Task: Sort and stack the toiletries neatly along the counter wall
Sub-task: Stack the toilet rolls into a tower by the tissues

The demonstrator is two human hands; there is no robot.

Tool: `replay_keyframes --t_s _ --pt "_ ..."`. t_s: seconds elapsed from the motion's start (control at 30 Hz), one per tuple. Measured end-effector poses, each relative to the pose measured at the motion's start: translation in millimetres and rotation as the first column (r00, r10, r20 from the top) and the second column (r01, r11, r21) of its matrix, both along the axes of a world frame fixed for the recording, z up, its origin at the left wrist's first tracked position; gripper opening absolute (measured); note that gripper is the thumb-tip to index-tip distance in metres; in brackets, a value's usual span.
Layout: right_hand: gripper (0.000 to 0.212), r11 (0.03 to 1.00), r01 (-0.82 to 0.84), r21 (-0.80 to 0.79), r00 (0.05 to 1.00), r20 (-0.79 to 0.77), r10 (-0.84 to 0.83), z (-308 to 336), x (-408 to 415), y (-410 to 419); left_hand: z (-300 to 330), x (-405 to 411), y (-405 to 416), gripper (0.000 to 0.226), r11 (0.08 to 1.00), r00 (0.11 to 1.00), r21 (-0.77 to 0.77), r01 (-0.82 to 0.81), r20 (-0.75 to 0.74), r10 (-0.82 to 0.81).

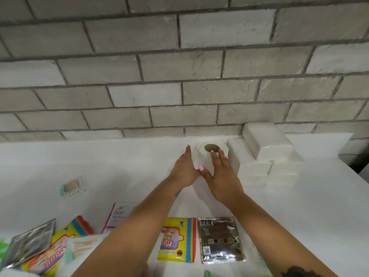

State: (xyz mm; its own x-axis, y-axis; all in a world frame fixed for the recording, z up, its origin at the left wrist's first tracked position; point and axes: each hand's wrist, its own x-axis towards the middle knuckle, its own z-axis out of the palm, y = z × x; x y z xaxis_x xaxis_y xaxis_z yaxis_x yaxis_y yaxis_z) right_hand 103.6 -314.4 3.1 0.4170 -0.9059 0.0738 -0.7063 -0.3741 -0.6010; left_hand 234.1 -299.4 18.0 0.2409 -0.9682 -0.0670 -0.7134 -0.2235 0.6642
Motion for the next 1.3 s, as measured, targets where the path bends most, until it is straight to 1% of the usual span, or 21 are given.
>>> replay_keyframes --t_s 0.1,0.2,0.33,0.47,0.63,0.73,0.8,0.9,1.0,1.1,1.13,1.2,1.3 --pt "0.070 1.000 -0.010 -0.021 1.000 0.023 0.011 7 2 16 15 15 23 0.095 1.000 1.000 0.014 -0.015 0.027 0.015" --pt "0.070 0.999 -0.031 -0.013 0.998 0.054 0.032 13 6 35 26 33 52 0.095 0.999 0.999 0.040 -0.026 0.028 0.025" --pt "0.069 0.999 -0.034 0.014 0.998 0.056 0.033 19 14 60 38 56 98 0.097 0.995 0.999 0.092 -0.040 0.014 0.039" --pt "0.070 0.998 -0.052 0.026 0.997 0.057 0.050 23 21 81 47 72 143 0.104 0.964 0.998 0.264 -0.038 -0.033 0.048" --pt "0.069 0.997 -0.074 0.038 0.991 0.115 0.069 24 28 108 46 78 183 0.114 0.866 0.987 0.500 0.005 0.136 -0.084" --pt "0.068 0.996 -0.082 0.026 0.990 0.120 0.078 25 31 123 38 80 200 0.123 0.810 0.973 0.586 0.017 0.177 -0.149" --pt "0.068 0.996 -0.085 0.020 0.989 0.122 0.082 25 31 132 31 80 210 0.130 0.789 0.966 0.614 0.030 0.186 -0.182" --pt "0.068 0.995 -0.099 -0.002 0.988 0.120 0.099 26 30 143 21 78 220 0.137 0.789 0.957 0.614 0.037 0.206 -0.205" --pt "0.068 0.993 -0.116 -0.009 0.982 0.151 0.116 25 27 153 15 74 225 0.140 0.824 0.942 0.567 0.021 0.265 -0.206" --pt "0.068 0.992 -0.127 -0.017 0.976 0.175 0.128 26 24 163 12 71 228 0.130 0.853 0.927 0.522 0.000 0.319 -0.196" --pt "0.068 0.991 -0.132 -0.022 0.974 0.185 0.134 27 23 166 11 71 229 0.128 0.867 0.924 0.498 -0.010 0.337 -0.182" --pt "0.064 0.988 -0.147 -0.042 0.961 0.229 0.153 30 21 173 12 72 230 0.132 0.899 0.927 0.437 -0.036 0.351 -0.133" --pt "0.052 0.975 -0.207 -0.080 0.909 0.353 0.222 36 19 188 22 78 228 0.129 0.950 0.946 0.299 -0.088 0.324 -0.014"
